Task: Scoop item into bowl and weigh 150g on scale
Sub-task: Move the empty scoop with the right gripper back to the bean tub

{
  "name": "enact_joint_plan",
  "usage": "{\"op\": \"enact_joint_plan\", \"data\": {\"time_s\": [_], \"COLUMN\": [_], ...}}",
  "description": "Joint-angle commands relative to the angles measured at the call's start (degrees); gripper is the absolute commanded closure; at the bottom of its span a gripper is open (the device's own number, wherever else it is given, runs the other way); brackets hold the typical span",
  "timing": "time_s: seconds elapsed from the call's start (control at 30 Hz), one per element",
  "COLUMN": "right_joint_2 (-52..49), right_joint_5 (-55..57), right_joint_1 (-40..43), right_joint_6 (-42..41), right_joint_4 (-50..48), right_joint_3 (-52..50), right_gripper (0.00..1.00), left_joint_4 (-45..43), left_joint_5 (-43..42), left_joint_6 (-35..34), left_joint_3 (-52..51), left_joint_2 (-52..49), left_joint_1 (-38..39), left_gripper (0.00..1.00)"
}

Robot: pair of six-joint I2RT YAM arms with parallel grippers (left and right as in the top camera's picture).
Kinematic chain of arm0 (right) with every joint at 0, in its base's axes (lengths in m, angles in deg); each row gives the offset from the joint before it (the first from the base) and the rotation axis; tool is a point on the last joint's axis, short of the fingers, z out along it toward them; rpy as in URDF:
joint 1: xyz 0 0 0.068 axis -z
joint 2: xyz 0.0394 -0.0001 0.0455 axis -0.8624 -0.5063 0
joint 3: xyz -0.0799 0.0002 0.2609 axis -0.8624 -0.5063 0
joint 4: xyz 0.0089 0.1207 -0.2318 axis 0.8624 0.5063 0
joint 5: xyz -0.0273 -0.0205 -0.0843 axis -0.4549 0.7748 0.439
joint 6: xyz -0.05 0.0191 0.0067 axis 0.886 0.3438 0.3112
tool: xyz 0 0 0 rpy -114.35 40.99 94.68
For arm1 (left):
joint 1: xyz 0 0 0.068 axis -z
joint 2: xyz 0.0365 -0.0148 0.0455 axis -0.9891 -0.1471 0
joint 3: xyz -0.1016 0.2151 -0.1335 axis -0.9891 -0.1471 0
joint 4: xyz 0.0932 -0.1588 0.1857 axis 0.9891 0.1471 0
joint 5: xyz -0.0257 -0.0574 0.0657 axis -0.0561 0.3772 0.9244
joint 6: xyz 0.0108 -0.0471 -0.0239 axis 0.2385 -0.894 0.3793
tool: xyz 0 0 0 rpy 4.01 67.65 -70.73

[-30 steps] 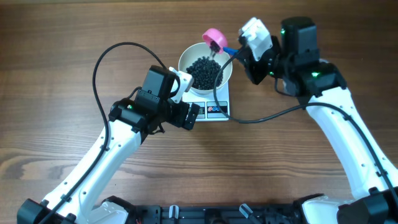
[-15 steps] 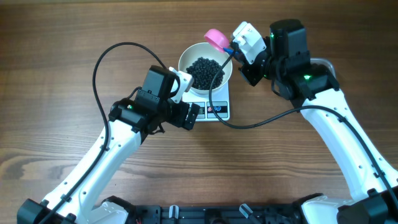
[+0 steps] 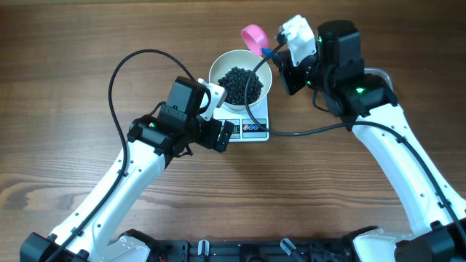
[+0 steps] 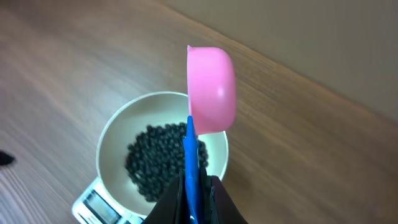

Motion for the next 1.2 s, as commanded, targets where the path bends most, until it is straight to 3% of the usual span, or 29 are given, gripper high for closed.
{"op": "enact_joint_plan", "data": {"time_s": [0.0, 0.23, 0.37, 0.5, 0.63, 1.17], "right_joint_2": [3.32, 11.26, 13.88, 14.1, 13.0, 7.15], "right_joint_5": [0.79, 4.61, 10.14, 13.27, 13.14, 8.98], "right_joint_1": [3.02, 17.7, 24.94, 30.05, 32.35, 32.44], "right_joint_6": [-6.84, -6.69, -6.23, -0.52, 2.08, -0.87], "right_joint_4": [-0.17, 4.35, 10.69, 20.04, 25.33, 25.44], "right_joint_3": [0.17, 0.17, 0.17, 0.17, 0.15, 0.15], "right_gripper": [0.96, 0.96, 0.96, 0.96, 0.96, 0.96], "left_joint_4": [-0.15, -0.17, -0.15, -0.17, -0.15, -0.15], "left_joint_5": [-0.68, -0.68, -0.68, -0.68, -0.68, -0.68], "left_joint_6": [0.46, 0.46, 0.46, 0.46, 0.46, 0.46], "left_joint_3": [0.9, 0.9, 0.9, 0.9, 0.9, 0.9], "left_joint_2": [0.52, 0.52, 0.52, 0.52, 0.52, 0.52], "left_joint_1": [-0.26, -0.26, -0.26, -0.26, -0.26, -0.26], "left_gripper": [0.0, 0.0, 0.0, 0.0, 0.0, 0.0]}}
